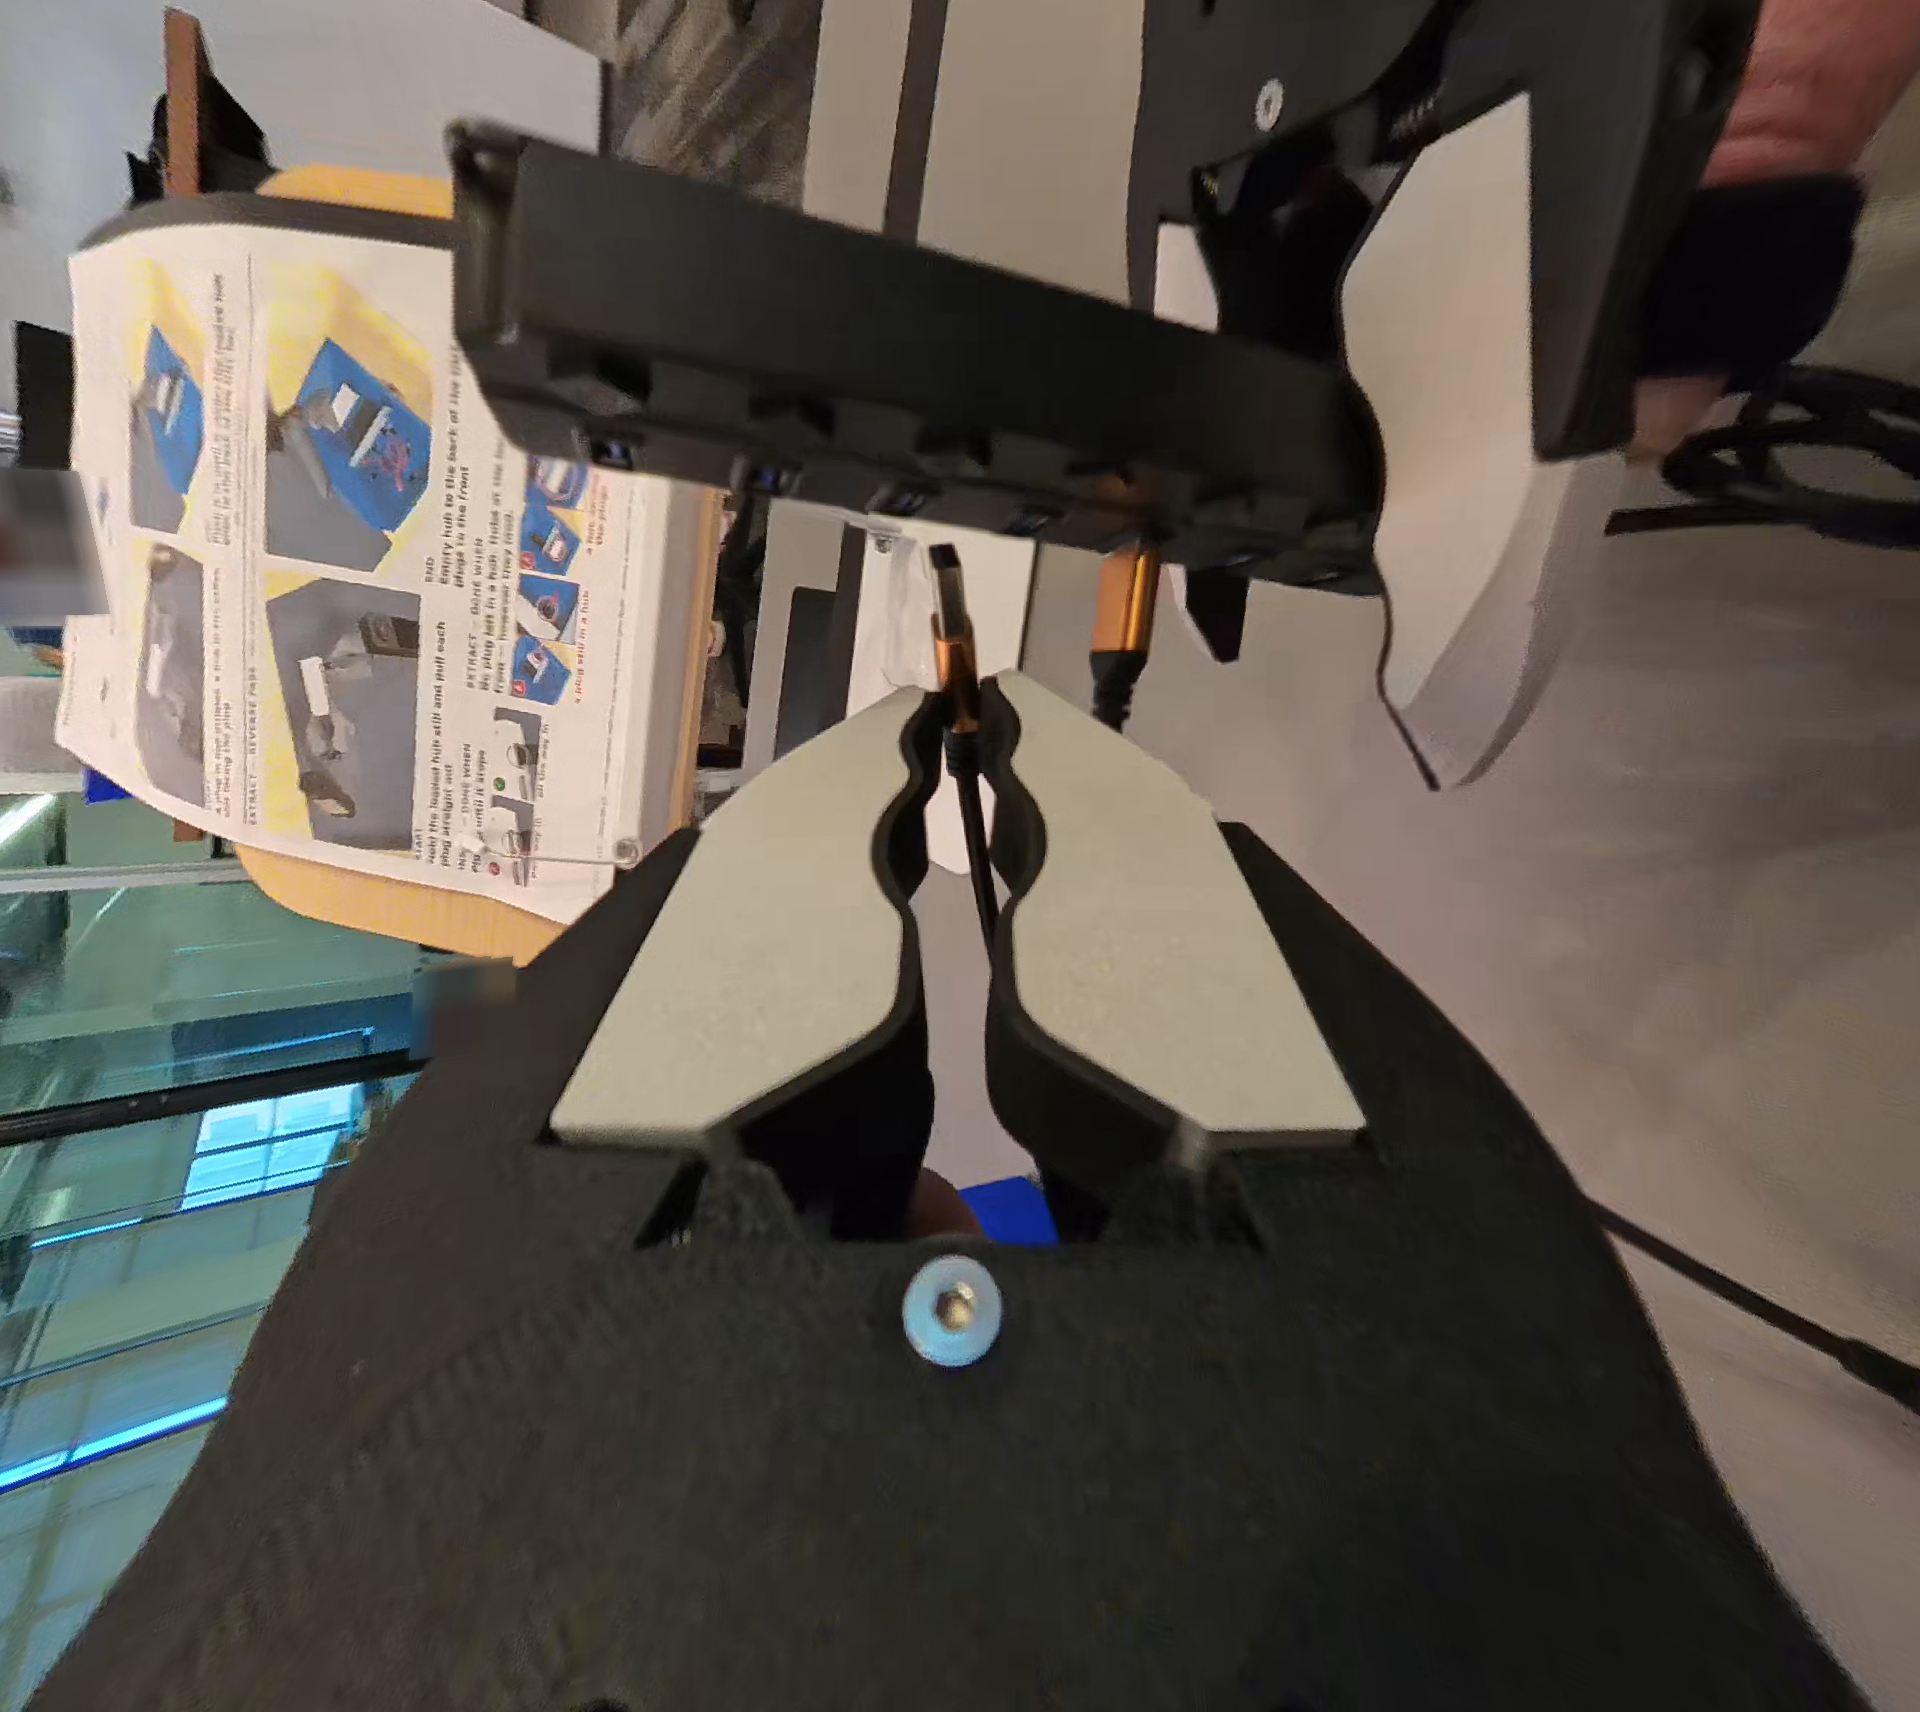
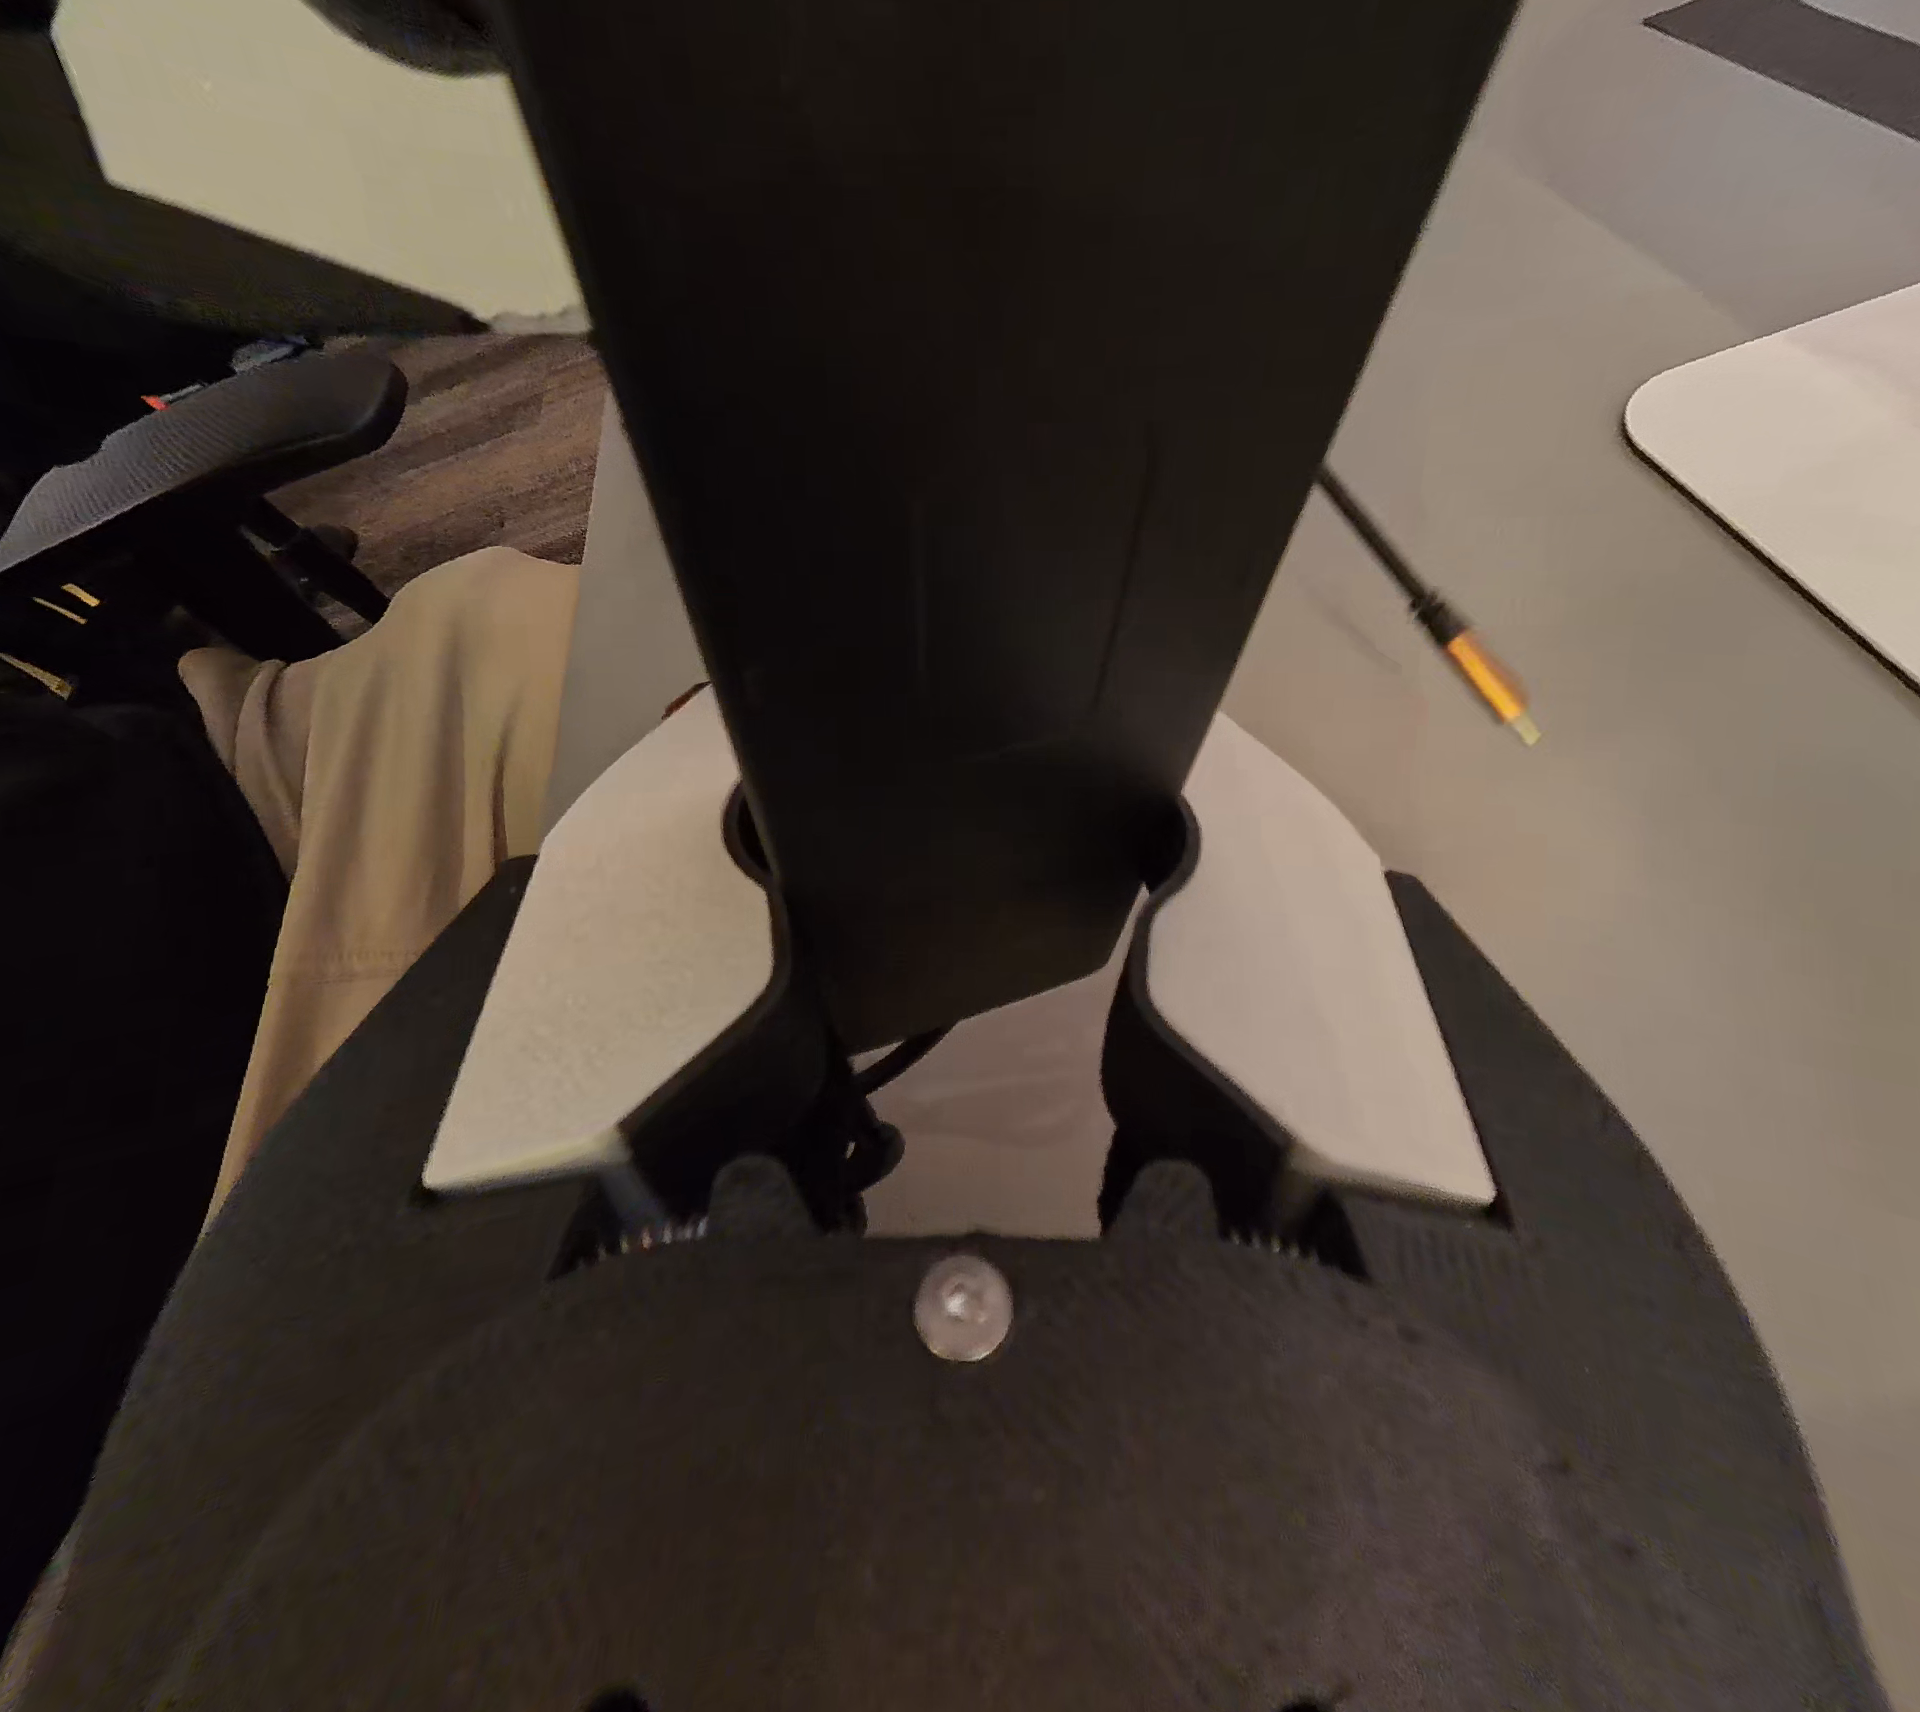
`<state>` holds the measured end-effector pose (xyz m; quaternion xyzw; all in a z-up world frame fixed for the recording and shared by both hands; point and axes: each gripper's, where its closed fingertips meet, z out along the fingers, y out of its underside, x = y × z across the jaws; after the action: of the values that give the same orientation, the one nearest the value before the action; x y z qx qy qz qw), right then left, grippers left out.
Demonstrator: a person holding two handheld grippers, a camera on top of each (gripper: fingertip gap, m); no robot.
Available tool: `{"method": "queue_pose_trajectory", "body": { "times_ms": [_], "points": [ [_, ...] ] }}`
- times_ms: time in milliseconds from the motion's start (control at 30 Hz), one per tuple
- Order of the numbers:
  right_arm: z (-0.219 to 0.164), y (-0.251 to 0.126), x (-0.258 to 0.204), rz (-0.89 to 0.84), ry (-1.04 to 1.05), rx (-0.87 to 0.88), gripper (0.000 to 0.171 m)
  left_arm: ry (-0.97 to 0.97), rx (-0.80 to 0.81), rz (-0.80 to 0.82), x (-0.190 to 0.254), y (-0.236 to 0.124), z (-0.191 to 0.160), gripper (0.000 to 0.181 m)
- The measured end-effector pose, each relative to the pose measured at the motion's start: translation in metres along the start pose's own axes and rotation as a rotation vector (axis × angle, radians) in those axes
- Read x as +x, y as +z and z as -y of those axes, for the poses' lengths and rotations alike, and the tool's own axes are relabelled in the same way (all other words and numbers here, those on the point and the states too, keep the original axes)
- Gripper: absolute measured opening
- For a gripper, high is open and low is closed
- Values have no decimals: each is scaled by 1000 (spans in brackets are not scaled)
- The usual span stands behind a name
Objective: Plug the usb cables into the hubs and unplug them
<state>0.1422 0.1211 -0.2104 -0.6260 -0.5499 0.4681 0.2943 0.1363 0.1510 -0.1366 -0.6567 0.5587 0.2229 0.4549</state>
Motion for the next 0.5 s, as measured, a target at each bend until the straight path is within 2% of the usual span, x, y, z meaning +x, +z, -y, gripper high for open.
{"method": "queue_pose_trajectory", "body": {
  "times_ms": [500],
  "points": [
    [7,1,2,-80,-91,22,69,127,-172,140,6,-1,-2,7]
  ]
}}
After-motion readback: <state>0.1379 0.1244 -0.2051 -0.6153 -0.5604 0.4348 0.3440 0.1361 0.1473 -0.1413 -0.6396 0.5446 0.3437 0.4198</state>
